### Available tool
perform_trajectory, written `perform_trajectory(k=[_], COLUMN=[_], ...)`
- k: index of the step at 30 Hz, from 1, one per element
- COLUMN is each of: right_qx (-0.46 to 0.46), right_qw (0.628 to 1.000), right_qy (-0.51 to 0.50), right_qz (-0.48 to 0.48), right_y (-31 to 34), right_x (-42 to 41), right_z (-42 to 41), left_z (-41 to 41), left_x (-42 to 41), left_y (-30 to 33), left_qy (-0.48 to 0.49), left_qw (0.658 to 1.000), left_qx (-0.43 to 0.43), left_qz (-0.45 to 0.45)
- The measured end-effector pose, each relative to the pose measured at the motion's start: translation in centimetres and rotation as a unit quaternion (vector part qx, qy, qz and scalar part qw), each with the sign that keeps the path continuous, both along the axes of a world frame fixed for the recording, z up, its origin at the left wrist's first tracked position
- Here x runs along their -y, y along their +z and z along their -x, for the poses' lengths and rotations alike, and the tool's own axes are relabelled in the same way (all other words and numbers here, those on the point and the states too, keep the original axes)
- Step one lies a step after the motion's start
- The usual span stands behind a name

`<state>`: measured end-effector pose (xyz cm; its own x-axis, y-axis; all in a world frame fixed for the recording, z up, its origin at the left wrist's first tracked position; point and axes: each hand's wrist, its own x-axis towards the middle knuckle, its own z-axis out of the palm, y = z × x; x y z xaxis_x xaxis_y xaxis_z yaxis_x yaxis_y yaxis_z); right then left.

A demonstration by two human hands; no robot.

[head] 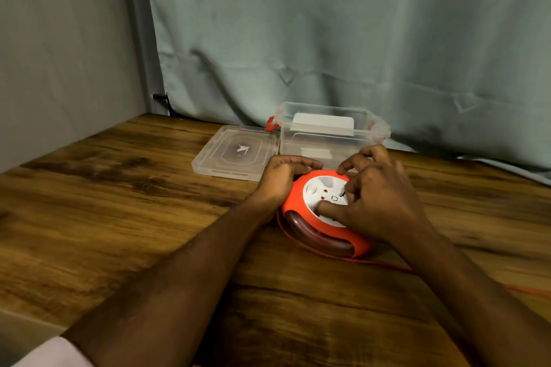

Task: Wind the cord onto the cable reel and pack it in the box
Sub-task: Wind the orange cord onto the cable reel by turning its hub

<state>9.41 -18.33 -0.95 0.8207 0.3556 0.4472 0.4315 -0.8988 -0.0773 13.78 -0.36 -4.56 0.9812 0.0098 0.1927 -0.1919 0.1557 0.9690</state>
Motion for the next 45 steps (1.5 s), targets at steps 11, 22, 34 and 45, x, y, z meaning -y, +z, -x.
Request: perform_trajectory(k=[11,22,34,45], right_qx=[-0.078,-0.193,-0.197,-0.106], right_qw=[0.992,0.974,0.971,0.987], right_qy=[0.090,0.119,0.135,0.123], right_qz=[-0.036,-0.007,-0.021,0.002], right_y=[0.1,1.2,1.5,1.1], right_x=[1.6,3.8,4.0,3.3], right_z=[-0.6,-0.8,-0.7,-0.6], left_z=[0.4,0.3,0.2,0.2], left_x=[-0.2,-0.3,-0.4,-0.3], left_y=[0.2,0.1,0.0,0.2], left_qy=[-0.016,-0.046,-0.097,-0.080], left_qw=[1.000,0.999,0.995,0.996], left_qx=[-0.009,-0.013,0.014,0.018], left_qz=[-0.005,-0.009,-0.034,-0.030])
